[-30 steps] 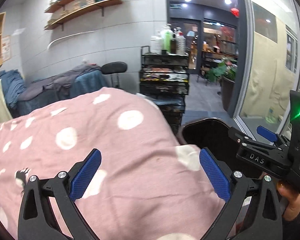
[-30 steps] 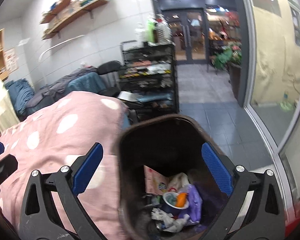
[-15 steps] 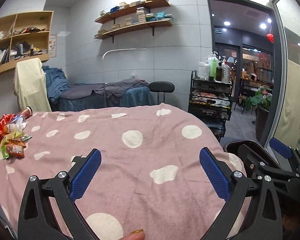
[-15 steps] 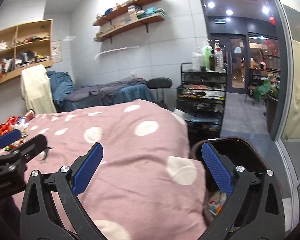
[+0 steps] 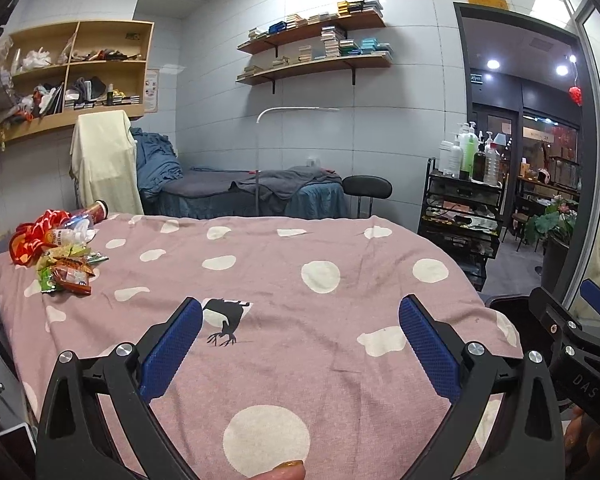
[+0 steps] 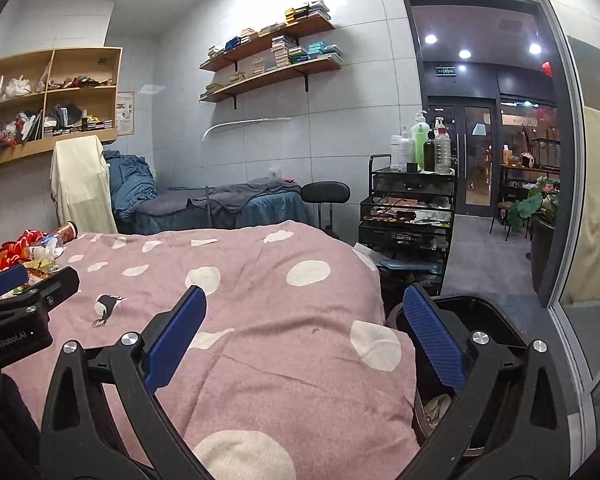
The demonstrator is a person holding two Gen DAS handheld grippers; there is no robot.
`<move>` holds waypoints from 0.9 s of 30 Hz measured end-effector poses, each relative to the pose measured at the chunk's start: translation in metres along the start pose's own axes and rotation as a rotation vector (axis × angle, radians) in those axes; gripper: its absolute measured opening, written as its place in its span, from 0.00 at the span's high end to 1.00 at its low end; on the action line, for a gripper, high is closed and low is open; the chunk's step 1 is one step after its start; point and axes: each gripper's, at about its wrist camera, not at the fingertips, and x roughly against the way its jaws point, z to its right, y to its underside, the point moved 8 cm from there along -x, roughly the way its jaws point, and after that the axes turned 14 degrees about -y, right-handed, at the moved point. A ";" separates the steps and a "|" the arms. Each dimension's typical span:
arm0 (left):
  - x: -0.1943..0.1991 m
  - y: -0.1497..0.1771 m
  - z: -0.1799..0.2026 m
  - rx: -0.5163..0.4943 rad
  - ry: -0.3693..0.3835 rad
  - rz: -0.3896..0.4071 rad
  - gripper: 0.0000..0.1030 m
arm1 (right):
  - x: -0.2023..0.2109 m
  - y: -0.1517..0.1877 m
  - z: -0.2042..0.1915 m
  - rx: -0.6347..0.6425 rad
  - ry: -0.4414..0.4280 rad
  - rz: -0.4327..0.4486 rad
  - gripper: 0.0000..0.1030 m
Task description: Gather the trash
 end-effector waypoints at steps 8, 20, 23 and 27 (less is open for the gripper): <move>0.000 0.002 -0.008 0.017 -0.002 -0.009 0.05 | 0.002 -0.001 0.009 -0.010 0.004 -0.001 0.05; 0.001 0.006 -0.005 0.009 0.012 -0.016 0.05 | 0.004 0.002 0.020 -0.046 0.017 -0.007 0.05; 0.003 0.005 -0.005 0.003 0.014 -0.010 0.05 | 0.006 0.002 0.023 -0.056 0.016 -0.006 0.05; 0.002 0.005 -0.003 0.000 0.019 -0.012 0.05 | 0.006 0.002 0.024 -0.058 0.020 -0.005 0.05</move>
